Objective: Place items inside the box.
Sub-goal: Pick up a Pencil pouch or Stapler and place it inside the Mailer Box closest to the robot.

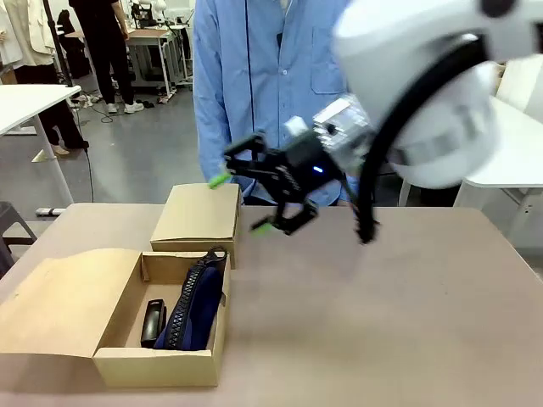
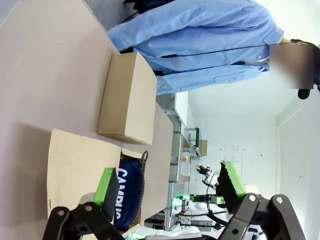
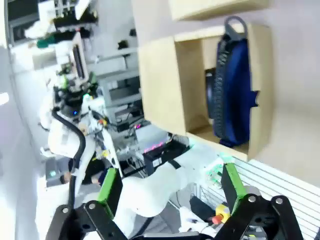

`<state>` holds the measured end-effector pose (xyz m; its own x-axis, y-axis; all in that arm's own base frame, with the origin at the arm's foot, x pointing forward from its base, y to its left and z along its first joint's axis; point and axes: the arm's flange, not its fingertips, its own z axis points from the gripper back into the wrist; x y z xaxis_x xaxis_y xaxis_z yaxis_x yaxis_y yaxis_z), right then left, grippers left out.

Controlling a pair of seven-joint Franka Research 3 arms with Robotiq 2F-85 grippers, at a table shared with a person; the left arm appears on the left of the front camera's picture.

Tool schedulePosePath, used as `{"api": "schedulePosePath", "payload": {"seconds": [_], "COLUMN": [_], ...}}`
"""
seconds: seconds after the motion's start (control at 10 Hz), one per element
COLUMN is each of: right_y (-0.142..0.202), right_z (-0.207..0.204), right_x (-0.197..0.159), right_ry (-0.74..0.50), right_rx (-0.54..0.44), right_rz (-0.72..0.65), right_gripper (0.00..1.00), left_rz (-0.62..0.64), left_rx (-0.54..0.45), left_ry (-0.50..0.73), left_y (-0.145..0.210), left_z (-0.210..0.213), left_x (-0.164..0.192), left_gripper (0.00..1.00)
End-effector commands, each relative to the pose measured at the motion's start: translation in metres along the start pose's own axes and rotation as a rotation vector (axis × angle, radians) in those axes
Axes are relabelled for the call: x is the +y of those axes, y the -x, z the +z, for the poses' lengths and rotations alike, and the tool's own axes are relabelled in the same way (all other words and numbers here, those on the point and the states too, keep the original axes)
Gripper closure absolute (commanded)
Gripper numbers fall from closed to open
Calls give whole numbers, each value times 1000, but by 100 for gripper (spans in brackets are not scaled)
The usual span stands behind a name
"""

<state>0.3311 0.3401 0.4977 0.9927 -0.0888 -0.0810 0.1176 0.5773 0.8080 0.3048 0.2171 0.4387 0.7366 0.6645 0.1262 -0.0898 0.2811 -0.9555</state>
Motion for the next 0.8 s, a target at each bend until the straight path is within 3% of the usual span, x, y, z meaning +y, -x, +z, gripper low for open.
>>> {"api": "schedulePosePath", "payload": {"seconds": [0.0,0.4,0.5,0.7], "right_y": [-10,0,-4,-5], "right_z": [-38,-37,-20,75], "right_x": [36,25,28,11], "right_ry": [108,86,43,-133], "right_rx": [17,35,52,60], "right_rz": [39,52,35,-25], "right_gripper": [0,0,0,0], "left_rz": [-16,-16,-16,-16], "left_rx": [-3,-3,-3,-3], "left_ry": [17,17,17,17], "left_y": [0,0,0,0], "left_z": [1,1,1,1], "left_x": [1,1,1,1], "left_gripper": [0,0,0,0]}}
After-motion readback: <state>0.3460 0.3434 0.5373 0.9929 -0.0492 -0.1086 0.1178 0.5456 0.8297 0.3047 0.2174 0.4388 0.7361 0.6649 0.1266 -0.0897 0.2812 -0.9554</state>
